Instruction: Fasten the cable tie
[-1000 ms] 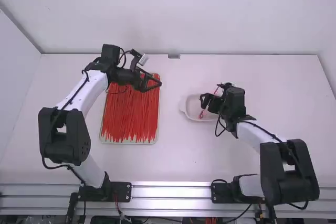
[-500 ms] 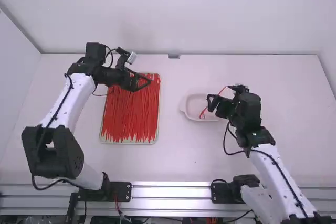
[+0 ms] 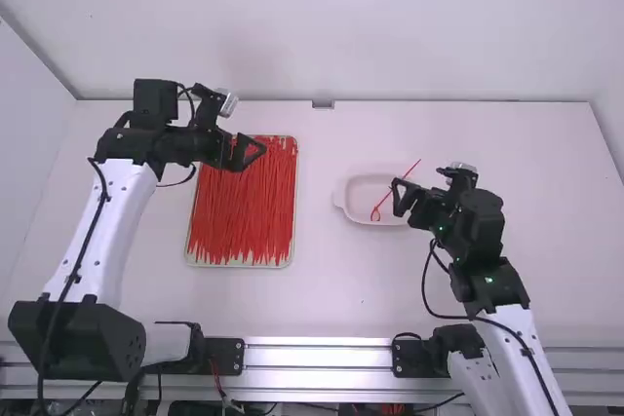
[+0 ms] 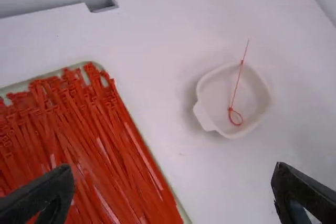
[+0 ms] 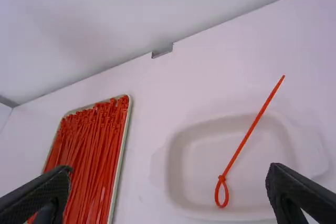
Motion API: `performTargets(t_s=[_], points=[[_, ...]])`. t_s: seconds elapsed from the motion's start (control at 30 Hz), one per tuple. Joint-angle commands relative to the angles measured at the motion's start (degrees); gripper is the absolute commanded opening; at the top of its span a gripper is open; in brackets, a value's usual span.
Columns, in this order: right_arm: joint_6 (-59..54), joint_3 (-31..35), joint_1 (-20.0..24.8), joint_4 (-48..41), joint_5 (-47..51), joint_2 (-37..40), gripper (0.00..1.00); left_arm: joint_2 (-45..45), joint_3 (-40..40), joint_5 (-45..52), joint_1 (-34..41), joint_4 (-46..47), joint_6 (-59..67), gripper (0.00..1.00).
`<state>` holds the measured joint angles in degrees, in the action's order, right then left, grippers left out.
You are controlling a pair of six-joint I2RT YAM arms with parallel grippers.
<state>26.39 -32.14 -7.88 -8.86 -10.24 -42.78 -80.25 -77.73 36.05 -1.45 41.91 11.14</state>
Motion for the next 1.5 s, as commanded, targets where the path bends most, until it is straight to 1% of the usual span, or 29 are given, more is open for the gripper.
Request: performTargets(t_s=[0.0,0.17,0.27,0.3,0.4,0.73,0.87,1.07,1.1,1.2,1.27,1.47], points=[[-1.5,1.9,1.5,1.0,1.9,2.0,0.95,2.6,2.1,-1.7,1.5,-0.7,-1.7,0.96],[-5.0,5.4,5.0,4.5,5.4,5.5,0.89,5.6,5.2,-4.8,1.5,-3.7,-4.8,0.9],[-8.4,8.8,7.9,7.9,8.8,8.9,0.83,8.4,7.9,-7.5,1.5,-6.5,-7.5,0.86],[-9.0,9.3,7.9,8.5,9.4,9.4,0.82,8.8,8.4,-8.0,1.5,-6.9,-8.0,0.85],[-13.0,13.4,7.9,8.9,10.2,13.5,0.75,12.0,11.6,-11.2,1.5,-10.1,-11.1,0.79],[-25.6,26.0,7.9,8.9,10.2,26.1,0.53,22.6,22.1,-21.7,1.5,-20.7,-11.1,0.61],[-26.4,31.6,7.9,8.9,10.2,31.7,0.44,28.2,27.7,-27.4,1.5,-26.3,-11.1,0.51],[-26.4,32.1,7.9,8.9,10.2,38.8,0.31,36.6,36.1,-35.8,1.5,-34.7,-11.1,0.36],[-26.4,32.1,7.9,8.9,10.2,39.4,0.3,37.3,36.9,-36.1,1.5,-35.4,-11.1,0.35],[-26.4,32.1,7.9,8.9,10.2,42.8,0.24,42.0,41.6,-36.1,1.5,-40.1,-11.1,0.27],[-26.4,32.1,7.9,8.9,10.2,42.8,0.21,44.2,43.7,-36.1,1.5,-41.9,-11.1,0.23],[-26.4,32.1,7.9,8.9,10.2,42.8,0.12,52.2,51.8,-36.1,1.5,-41.9,-11.1,0.09]])
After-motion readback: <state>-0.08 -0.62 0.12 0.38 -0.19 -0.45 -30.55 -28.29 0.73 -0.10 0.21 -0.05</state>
